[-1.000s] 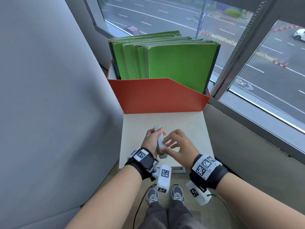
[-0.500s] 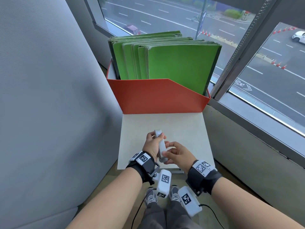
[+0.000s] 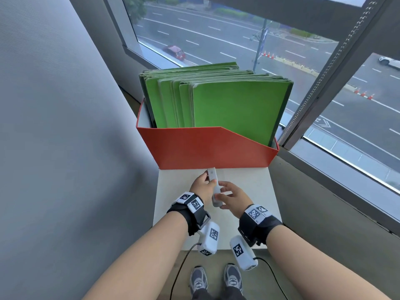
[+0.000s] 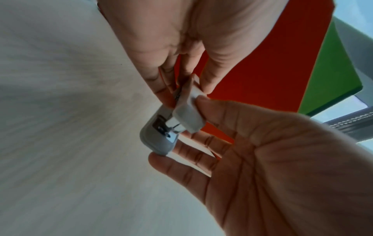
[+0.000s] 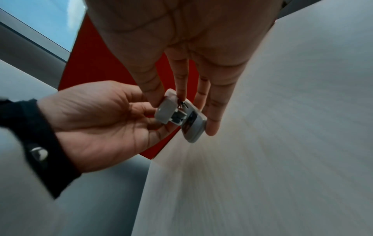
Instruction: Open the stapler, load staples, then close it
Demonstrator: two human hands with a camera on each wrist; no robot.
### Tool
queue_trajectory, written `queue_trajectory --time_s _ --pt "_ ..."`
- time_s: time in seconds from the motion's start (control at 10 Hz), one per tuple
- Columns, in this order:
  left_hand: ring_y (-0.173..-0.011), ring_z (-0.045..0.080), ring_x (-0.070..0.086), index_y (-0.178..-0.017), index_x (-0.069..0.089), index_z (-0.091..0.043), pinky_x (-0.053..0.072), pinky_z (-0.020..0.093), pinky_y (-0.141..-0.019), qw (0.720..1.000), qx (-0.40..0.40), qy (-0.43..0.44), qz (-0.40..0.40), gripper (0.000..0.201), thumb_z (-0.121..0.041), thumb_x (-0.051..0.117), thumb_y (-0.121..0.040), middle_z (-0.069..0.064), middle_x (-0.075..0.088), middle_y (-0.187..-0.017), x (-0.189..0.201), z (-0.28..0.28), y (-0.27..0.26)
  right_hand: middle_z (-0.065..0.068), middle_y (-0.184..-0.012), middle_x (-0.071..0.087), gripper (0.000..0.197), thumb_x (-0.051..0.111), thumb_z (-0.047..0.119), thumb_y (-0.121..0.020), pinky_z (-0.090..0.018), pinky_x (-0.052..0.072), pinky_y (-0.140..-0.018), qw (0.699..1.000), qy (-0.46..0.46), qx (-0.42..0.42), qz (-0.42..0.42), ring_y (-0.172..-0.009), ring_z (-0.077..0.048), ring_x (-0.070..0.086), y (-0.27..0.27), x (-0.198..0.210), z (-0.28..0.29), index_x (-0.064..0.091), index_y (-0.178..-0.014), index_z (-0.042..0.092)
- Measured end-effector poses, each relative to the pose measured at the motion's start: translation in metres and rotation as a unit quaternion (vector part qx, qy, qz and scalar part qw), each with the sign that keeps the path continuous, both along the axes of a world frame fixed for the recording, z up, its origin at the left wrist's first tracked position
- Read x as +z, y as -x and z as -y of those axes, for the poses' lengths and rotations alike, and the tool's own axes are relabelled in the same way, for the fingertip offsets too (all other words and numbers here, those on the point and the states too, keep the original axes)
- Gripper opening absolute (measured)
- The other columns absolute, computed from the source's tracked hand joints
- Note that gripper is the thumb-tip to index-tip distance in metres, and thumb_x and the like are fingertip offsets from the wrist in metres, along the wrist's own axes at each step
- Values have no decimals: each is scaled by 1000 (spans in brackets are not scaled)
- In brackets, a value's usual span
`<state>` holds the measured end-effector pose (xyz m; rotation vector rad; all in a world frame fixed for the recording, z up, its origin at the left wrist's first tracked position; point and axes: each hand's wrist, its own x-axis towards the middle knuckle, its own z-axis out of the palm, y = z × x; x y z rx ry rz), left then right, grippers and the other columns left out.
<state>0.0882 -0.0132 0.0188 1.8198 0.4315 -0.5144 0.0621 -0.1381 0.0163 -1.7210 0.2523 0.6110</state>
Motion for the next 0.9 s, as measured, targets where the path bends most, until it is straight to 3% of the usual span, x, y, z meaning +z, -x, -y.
queue_trajectory --time_s 0.2,0.4,0.6,0.7,0.8,0.9 --pt "-102 28 64 -122 60 -22 50 30 -87 995 -22 -93 -36 44 -36 50 -82 12 57 -126 -32 5 -18 -8 -105 57 44 59 17 -87 -37 52 -80 998 65 19 -9 -74 -15 61 -17 -24 -8 52 -131 19" --pt "-93 28 63 -116 62 -17 48 29 -76 992 -32 -118 -21 35 -30 50 -85 14 60 -119 -41 8 -19 -17 -112 62 46 60 22 -85 -24 45 -69 994 100 36 -5 -85 -21 60 -20 -37 -5 53 -131 19" --pt "-112 32 57 -131 54 -20 43 27 -86 991 -30 -129 -28 43 -28 50 -89 14 48 -129 -39 10 -18 -12 -121 49 46 56 24 -89 -21 41 -72 989 142 50 4 -88 -17 54 -20 -42 -4 50 -134 19" --pt "-106 33 61 -121 60 -21 50 36 -93 991 -31 -129 -24 40 -33 51 -83 12 57 -123 -35 8 -14 -12 -123 50 47 57 25 -88 -20 41 -69 987 150 60 5 -89 -17 54 -18 -38 -5 49 -134 19" --pt "-100 32 64 -107 65 -20 52 43 -92 992 -29 -127 -5 39 -40 48 -78 11 68 -113 -40 3 -14 -11 -126 52 49 57 29 -88 -24 42 -77 986 154 60 12 -91 -16 54 -21 -35 -2 48 -135 18" --pt "-112 34 60 -119 62 -13 47 38 -98 986 -36 -162 -13 42 -39 47 -88 15 64 -125 -44 -12 2 -9 -126 54 47 56 29 -90 -26 41 -82 987 152 44 40 -93 -16 54 -21 -14 11 47 -135 18"
